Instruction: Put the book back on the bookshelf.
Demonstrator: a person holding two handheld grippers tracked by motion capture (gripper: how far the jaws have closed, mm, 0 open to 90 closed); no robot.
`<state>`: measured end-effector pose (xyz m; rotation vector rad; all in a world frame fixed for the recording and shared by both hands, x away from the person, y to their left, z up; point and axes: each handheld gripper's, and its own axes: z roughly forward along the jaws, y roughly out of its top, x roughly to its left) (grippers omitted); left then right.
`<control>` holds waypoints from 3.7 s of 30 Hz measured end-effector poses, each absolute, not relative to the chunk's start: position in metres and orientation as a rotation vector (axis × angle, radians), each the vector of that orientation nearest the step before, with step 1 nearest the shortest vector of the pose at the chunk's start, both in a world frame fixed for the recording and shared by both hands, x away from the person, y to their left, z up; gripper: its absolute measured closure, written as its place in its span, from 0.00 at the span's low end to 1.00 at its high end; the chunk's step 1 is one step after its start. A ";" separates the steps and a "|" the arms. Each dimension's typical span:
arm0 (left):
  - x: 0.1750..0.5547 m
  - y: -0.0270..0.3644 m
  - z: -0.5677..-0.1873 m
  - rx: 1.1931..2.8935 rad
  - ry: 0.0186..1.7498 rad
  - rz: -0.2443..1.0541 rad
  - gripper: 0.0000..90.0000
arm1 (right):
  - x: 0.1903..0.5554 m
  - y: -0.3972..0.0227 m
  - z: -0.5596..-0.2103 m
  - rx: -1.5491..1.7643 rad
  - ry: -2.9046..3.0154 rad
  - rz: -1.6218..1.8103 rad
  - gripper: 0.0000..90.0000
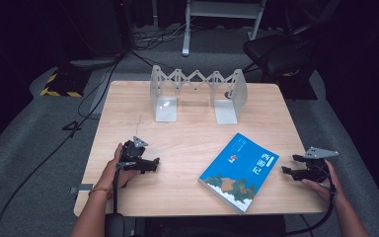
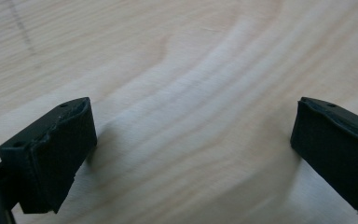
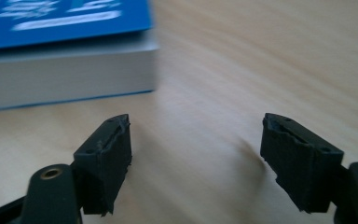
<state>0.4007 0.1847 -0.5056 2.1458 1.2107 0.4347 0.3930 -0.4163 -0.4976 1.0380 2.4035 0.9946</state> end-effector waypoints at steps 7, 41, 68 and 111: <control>0.385 0.171 -0.505 2.232 1.034 0.368 0.01 | 0.380 -0.392 -0.494 0.791 2.586 0.992 0.26; 0.356 0.072 -0.505 2.362 0.563 0.192 0.01 | 0.392 -0.318 -0.495 0.768 2.628 1.031 0.32; 0.356 0.075 -0.505 2.362 0.563 0.189 0.01 | 0.375 -0.307 -0.486 0.672 2.650 1.032 0.39; 0.317 -0.021 -0.472 2.253 0.376 0.424 0.43 | 0.363 -0.272 -0.445 0.746 2.518 1.361 0.42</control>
